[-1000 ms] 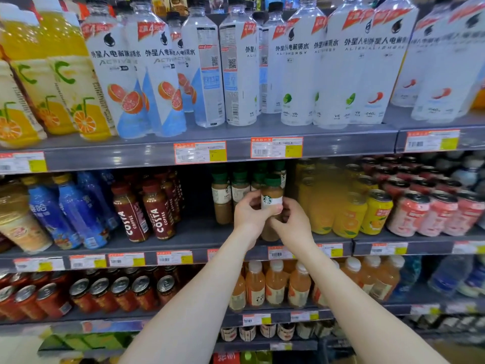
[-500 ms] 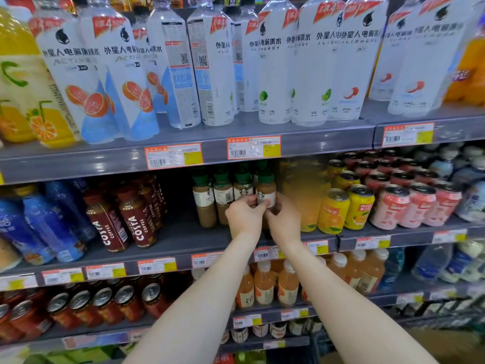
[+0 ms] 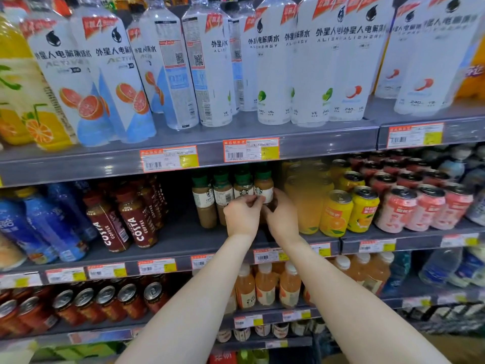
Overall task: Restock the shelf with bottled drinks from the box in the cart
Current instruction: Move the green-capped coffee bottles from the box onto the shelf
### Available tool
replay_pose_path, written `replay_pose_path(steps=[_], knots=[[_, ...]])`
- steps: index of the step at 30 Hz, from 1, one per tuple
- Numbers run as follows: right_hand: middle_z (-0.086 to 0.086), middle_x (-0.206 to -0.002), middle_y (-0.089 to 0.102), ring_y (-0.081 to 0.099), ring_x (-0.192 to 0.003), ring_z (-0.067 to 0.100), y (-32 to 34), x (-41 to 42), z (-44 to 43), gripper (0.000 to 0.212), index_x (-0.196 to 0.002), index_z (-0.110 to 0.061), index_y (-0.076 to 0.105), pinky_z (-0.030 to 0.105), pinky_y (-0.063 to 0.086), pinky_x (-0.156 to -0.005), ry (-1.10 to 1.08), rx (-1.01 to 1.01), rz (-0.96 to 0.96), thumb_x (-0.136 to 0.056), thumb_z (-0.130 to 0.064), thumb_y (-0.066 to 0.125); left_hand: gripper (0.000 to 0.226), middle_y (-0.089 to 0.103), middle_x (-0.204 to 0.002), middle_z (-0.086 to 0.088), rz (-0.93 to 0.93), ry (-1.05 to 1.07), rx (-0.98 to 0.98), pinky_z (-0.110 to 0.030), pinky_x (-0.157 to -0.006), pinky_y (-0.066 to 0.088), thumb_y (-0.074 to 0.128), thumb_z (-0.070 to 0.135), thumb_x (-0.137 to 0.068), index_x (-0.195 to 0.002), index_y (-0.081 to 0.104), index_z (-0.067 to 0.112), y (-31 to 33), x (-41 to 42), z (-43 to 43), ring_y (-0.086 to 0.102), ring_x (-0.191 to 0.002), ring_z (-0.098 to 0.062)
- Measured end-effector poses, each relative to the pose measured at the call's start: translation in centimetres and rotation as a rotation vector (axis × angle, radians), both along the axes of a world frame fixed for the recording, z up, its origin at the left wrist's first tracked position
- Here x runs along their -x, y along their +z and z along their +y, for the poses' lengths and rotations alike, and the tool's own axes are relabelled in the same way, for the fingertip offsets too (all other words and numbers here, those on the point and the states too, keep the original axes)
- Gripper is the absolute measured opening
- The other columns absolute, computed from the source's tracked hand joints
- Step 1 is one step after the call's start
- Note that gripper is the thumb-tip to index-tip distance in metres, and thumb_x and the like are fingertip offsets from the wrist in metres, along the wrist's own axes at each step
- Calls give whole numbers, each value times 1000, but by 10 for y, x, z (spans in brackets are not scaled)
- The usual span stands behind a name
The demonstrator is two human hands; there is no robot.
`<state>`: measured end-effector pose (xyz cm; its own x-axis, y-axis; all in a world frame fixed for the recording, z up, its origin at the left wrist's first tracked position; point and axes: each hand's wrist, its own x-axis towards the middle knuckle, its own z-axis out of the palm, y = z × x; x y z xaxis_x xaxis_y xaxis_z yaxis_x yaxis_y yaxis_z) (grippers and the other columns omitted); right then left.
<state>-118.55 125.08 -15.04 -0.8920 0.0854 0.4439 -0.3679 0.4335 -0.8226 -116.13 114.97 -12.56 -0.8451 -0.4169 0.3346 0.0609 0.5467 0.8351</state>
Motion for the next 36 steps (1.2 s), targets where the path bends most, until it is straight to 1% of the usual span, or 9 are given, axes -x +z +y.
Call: replay_pose_path(steps=[2,7,11,14,18,23,27,31,36], knots=[[11,-121,70,65,-112,26,0,1,0,44,-128,-8,64,30,50,-95,-3,-27,-8,-86,-6,74,25,80,-99,-2,-4,-41,14,-25,-90,50,72,34,-94,-107,81,13,-1,-5,-2,72,-97,-16],[14,-123,70,65,-115,31,5,-1,-2,48,-132,-5,61,22,44,-90,-1,-19,-76,-85,-1,71,26,77,-104,5,-83,-104,46,-20,-91,47,68,34,-96,-112,78,17,-1,-22,-6,67,-96,-7],[15,-129,66,61,-121,33,2,-12,-7,53,-137,-5,55,32,47,-97,-48,26,-200,-87,-9,72,25,69,-98,13,-141,-109,53,-10,-82,44,66,35,-97,-114,75,17,-8,-43,-9,63,-94,-1],[13,-141,58,55,-131,31,-2,-29,-9,59,-146,-7,48,36,44,-106,-79,-20,-248,-90,-9,68,28,72,-104,9,-150,-116,109,-22,-92,54,64,32,-98,-120,71,16,-21,-60,-17,66,-98,-5],[9,-148,53,50,-137,25,-7,-66,2,57,-149,-11,47,34,42,-110,-50,-55,-226,-95,-9,62,34,72,-120,1,-148,-134,287,-31,-97,54,61,30,-98,-128,67,16,-26,-94,-19,66,-110,-14],[4,-148,55,51,-136,22,-10,-128,30,50,-147,-16,53,32,42,-109,33,-261,-235,-98,-11,56,38,67,-129,-3,-231,-171,405,-34,-98,50,59,32,-98,-132,65,16,-21,-149,-11,63,-119,-20],[2,-143,60,58,-128,23,-30,-197,57,52,-146,-22,54,37,51,-98,26,-448,-331,-95,-18,57,37,67,-127,-4,-309,-226,474,-35,-94,50,59,33,-97,-131,64,20,-21,-205,0,62,-119,-27],[7,-135,64,62,-119,27,-51,-275,91,45,-140,-17,58,39,55,-90,30,-601,-423,-95,-20,58,42,65,-130,-6,-348,-364,590,-42,-94,54,57,37,-95,-134,61,20,-46,-267,22,62,-118,-29],[6,-149,53,52,-134,27,-66,-362,145,54,-148,-15,50,40,52,-101,-14,-747,-572,-95,-18,58,42,63,-125,-8,-388,-494,685,-42,-90,53,54,39,-97,-133,59,18,-85,-336,69,61,-114,-31]])
